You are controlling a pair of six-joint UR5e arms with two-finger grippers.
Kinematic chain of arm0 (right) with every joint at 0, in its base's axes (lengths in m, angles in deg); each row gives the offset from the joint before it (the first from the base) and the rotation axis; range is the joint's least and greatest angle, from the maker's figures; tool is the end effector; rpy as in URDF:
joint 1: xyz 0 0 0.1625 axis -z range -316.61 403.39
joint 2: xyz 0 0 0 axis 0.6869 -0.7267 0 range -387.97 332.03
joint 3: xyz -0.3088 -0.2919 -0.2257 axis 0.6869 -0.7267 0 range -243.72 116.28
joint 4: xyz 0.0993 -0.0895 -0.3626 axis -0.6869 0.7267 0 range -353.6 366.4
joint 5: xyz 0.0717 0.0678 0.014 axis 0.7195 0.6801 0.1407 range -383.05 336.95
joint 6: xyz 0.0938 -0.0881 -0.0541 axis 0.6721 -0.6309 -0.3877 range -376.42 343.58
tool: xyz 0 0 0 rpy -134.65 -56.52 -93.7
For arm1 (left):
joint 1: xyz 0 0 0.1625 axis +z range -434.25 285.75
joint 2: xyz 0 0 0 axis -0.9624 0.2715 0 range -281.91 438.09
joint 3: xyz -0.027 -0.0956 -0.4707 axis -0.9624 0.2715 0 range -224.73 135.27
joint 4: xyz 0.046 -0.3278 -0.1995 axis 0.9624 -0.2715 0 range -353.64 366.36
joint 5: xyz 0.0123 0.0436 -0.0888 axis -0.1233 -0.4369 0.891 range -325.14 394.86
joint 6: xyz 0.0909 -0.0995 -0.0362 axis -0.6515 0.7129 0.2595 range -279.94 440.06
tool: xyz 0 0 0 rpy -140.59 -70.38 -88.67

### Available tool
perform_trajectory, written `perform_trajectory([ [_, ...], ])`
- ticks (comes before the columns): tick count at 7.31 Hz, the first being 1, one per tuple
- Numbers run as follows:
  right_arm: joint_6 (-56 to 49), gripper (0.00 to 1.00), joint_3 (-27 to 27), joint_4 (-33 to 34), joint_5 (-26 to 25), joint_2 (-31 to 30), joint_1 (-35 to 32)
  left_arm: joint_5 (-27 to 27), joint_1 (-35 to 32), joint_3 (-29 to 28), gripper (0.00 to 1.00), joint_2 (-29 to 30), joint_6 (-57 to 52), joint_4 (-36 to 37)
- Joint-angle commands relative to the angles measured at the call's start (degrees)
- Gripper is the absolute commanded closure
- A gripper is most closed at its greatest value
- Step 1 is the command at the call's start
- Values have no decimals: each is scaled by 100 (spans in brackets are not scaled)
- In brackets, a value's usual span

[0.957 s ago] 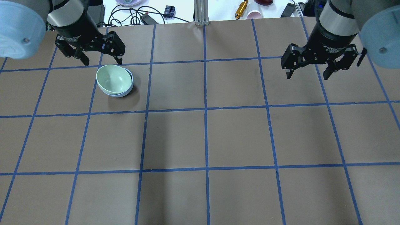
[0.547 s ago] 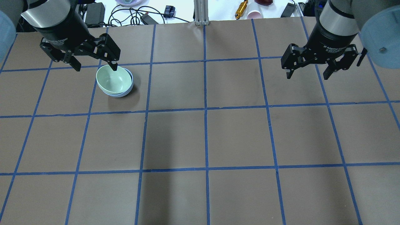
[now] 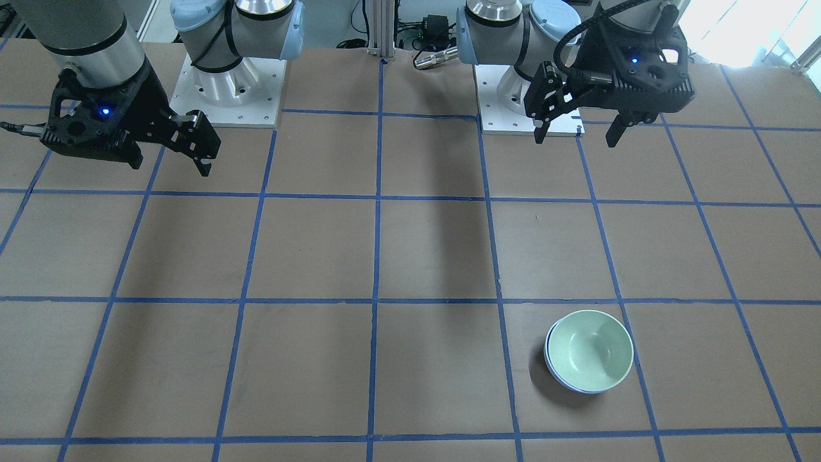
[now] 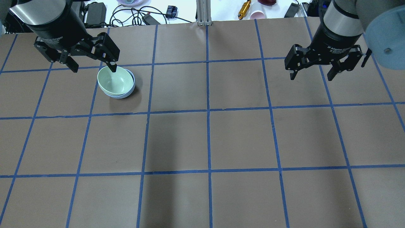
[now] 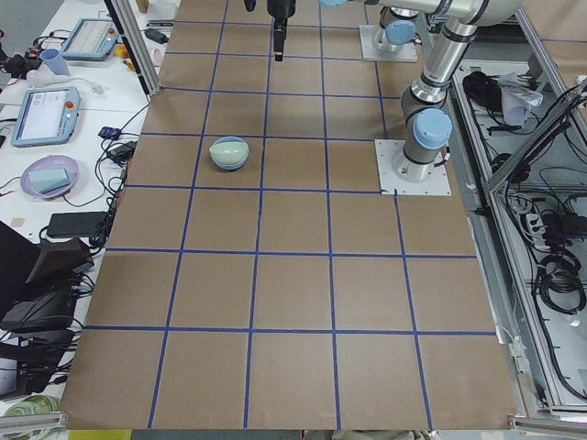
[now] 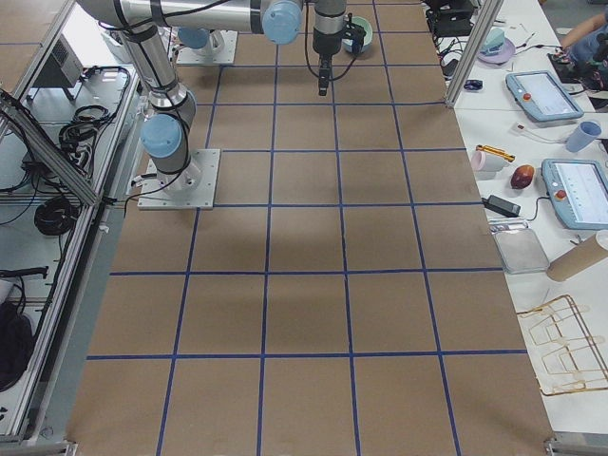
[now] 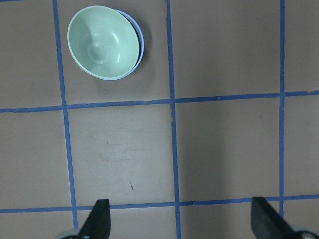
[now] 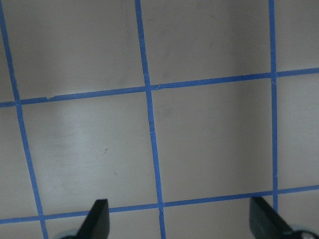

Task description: Stack green bowl on blue bowl

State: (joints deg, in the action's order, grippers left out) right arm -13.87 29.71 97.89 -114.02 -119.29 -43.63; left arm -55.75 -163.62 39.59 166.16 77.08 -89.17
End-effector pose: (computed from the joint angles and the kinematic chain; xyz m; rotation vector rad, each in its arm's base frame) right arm 0.1073 -0.4558 0.4896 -0.1506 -3.1211 -0.0170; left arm -0.1268 -0.4495 0.5556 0.0640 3.1287 -0.0565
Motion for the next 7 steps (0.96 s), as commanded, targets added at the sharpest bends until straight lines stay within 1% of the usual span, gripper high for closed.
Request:
perform_trajectory([
  [1, 0, 0, 0, 0, 0, 0, 0, -9, 7, -47, 0, 43, -1, -79],
  [7, 0, 0, 9, 0, 0, 0, 0, -9, 7, -47, 0, 8, -1, -88],
])
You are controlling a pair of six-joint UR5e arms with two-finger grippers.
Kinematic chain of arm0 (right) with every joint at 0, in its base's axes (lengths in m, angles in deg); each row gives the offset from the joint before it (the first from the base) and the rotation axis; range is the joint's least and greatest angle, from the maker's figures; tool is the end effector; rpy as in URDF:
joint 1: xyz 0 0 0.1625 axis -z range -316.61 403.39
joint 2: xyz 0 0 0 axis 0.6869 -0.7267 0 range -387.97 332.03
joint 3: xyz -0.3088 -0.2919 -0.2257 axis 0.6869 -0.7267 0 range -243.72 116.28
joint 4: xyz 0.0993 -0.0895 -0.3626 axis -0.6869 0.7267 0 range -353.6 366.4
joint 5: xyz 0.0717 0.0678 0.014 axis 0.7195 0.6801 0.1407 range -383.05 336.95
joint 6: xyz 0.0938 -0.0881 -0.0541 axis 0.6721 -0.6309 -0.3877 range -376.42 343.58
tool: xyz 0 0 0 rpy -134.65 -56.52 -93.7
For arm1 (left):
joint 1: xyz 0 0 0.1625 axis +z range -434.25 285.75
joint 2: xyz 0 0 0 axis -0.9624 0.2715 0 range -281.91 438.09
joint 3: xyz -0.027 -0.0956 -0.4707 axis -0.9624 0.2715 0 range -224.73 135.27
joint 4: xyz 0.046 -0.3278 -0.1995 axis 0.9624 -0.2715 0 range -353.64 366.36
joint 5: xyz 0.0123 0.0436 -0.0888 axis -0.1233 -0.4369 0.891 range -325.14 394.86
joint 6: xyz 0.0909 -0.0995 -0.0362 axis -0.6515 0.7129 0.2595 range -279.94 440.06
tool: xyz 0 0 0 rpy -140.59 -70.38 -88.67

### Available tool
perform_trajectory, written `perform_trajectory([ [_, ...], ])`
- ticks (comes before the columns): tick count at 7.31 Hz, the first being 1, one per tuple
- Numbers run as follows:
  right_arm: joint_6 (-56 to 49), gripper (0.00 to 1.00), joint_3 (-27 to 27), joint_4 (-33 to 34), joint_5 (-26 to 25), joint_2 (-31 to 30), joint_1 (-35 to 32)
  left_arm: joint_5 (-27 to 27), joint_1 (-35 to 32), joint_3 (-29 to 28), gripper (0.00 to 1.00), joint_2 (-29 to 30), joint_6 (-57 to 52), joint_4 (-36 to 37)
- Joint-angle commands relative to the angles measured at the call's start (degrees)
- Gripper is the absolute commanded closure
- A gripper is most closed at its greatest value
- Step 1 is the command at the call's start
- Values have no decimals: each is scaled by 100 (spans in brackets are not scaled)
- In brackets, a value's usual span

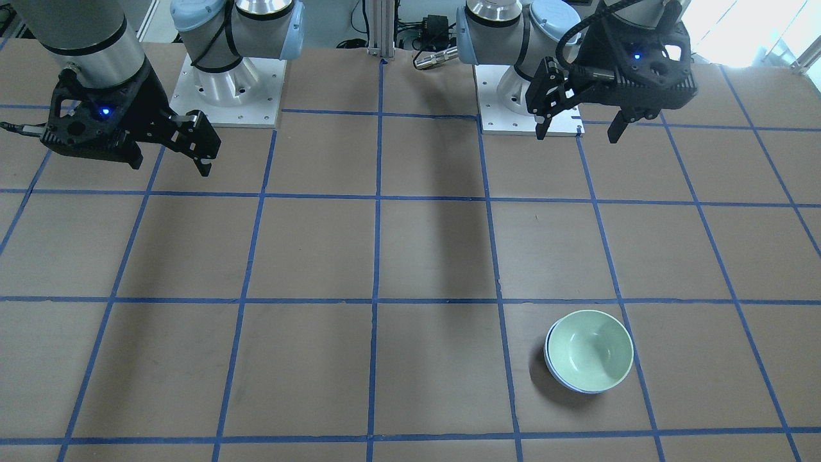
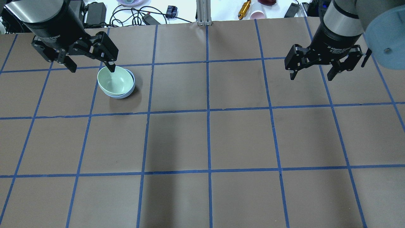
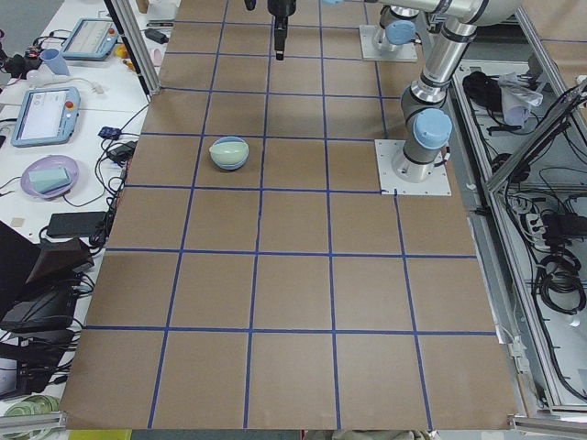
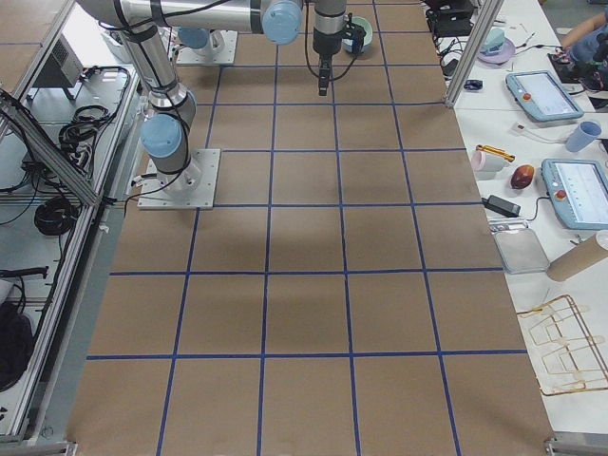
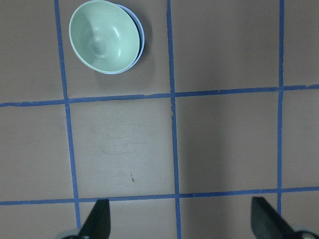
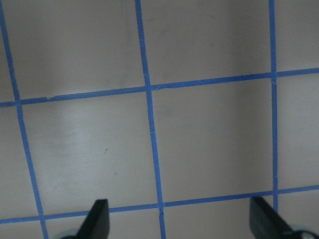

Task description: Stack green bowl on blue bowl

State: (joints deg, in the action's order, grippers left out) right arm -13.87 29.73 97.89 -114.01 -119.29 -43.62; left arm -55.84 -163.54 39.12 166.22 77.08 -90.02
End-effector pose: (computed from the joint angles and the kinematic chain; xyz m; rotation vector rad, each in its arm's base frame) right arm 0.1072 -0.4558 0.4894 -0.1509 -3.1212 -0.0175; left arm -0.1260 -0.4488 0.5574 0.0619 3.1276 -0.0444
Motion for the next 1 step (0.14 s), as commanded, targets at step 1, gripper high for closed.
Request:
perform_trajectory([
  [1, 0, 0, -1, 0, -1, 0, 0, 0, 0, 0, 0, 3, 0, -3],
])
